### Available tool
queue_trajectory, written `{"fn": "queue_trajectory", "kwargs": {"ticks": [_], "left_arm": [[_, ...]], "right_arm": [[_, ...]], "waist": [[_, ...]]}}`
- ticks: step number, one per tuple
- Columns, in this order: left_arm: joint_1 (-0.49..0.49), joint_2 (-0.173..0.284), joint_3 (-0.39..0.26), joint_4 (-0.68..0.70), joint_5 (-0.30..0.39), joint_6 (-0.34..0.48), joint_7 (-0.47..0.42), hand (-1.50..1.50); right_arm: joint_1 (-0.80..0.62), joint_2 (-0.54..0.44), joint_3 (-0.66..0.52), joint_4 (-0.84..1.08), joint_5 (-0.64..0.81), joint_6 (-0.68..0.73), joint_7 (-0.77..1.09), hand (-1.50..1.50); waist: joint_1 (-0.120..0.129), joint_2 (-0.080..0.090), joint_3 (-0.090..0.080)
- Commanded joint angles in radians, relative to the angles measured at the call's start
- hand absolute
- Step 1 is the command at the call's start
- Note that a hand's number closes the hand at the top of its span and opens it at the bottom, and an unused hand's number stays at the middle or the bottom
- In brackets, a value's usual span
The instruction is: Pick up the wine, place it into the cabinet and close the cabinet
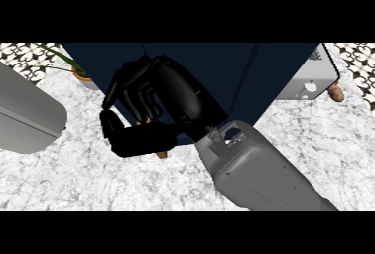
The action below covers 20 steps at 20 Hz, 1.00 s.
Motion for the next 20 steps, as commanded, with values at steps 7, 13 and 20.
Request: {"fn": "queue_trajectory", "kwargs": {"ticks": [7,13,20], "left_arm": [[-0.169,-0.051,-0.1,0.006,-0.067,0.08,0.135,-1.5],[-0.259,-0.107,-0.216,0.047,-0.15,0.136,0.145,-1.5],[-0.322,-0.133,-0.232,0.075,-0.172,0.198,0.164,-1.5]], "right_arm": [[-0.038,-0.075,-0.181,0.301,-0.041,0.163,-0.249,1.5],[-0.122,-0.092,-0.229,0.394,0.004,0.133,-0.287,1.5],[-0.115,-0.164,-0.26,0.447,-0.019,0.198,-0.358,1.5]], "waist": [[-0.013,0.006,0.001],[-0.012,0.007,0.0],[-0.018,0.011,0.0]]}}
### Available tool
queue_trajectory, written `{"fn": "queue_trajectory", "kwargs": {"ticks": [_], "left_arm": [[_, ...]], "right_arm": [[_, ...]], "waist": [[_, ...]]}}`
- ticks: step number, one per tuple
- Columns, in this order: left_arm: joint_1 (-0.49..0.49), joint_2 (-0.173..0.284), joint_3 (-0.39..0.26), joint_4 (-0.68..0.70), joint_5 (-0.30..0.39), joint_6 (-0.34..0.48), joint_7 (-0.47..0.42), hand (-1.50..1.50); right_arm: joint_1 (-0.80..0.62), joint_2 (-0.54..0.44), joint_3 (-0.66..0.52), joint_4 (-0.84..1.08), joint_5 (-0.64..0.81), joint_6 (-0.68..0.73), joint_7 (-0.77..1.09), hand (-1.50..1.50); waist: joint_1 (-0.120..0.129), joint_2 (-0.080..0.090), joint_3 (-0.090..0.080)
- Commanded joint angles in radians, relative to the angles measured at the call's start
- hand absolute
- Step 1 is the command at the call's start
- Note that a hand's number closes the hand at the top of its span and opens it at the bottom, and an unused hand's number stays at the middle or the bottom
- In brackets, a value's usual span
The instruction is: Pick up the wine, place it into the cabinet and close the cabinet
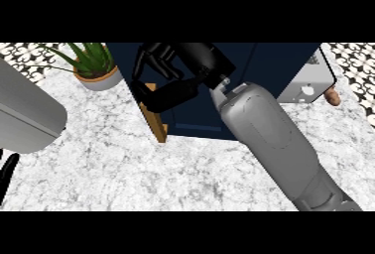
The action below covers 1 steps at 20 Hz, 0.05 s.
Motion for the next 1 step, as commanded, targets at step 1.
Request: {"fn": "queue_trajectory", "kwargs": {"ticks": [1], "left_arm": [[-0.082,-0.019,-0.028,0.035,-0.026,0.044,0.023,-1.5]], "right_arm": [[-0.055,-0.059,-0.097,0.121,0.05,-0.084,0.018,1.5]], "waist": [[-0.031,0.034,0.019]]}}
